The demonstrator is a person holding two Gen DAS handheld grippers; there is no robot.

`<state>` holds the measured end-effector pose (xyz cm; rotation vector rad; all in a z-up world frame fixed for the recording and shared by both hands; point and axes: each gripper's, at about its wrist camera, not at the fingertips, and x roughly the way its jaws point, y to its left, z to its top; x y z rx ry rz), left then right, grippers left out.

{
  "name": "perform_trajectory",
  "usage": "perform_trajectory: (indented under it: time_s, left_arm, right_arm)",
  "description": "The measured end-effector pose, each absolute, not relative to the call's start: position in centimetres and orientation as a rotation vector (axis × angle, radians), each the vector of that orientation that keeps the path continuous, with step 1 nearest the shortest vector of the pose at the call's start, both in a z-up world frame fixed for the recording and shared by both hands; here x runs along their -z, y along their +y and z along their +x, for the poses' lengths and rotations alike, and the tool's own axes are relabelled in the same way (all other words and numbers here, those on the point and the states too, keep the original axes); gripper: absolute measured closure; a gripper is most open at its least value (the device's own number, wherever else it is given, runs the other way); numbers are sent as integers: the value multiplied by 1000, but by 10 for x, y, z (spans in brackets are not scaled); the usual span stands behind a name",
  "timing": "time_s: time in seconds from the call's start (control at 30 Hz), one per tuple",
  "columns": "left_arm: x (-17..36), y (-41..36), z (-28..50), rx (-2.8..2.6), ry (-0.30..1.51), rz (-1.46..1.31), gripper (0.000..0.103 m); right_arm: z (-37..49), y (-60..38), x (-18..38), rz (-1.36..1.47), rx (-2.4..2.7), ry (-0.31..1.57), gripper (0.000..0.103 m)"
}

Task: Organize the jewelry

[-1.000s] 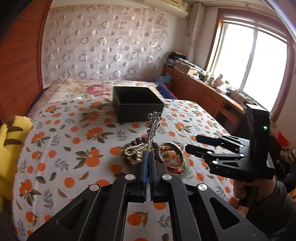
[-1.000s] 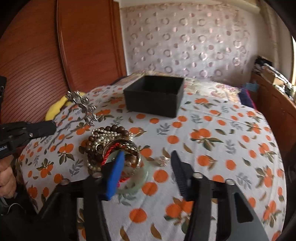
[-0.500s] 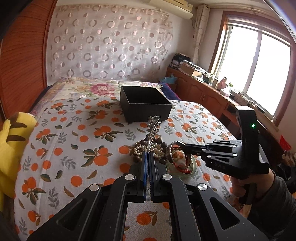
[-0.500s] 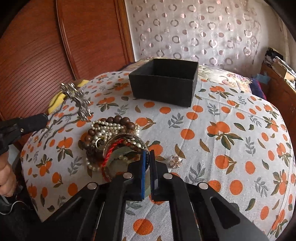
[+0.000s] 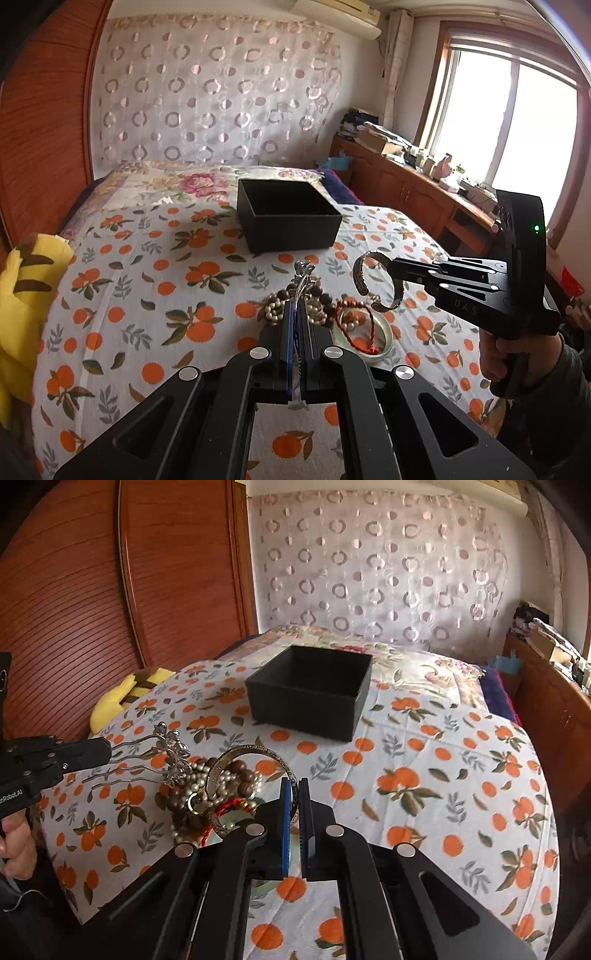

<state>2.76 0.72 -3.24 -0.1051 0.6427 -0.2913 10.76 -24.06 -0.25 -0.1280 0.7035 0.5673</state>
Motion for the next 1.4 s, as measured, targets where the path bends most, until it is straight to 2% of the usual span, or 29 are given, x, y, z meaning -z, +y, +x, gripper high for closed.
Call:
perform_trajectory:
  time_s: [0.27,0.8,1.4]
  left_arm:
    - [17,-1,48,289,608,-74,102]
    - [-8,-10,137,259,557,-53,102]
    - [25,-28,222,285,687,-103,102]
  right_arm:
    - [126,-246,1,-147,-522,679,98]
    - [204,-246,-8,-147,-425,661,98]
    - [243,-227,-10,-172,-401,673,98]
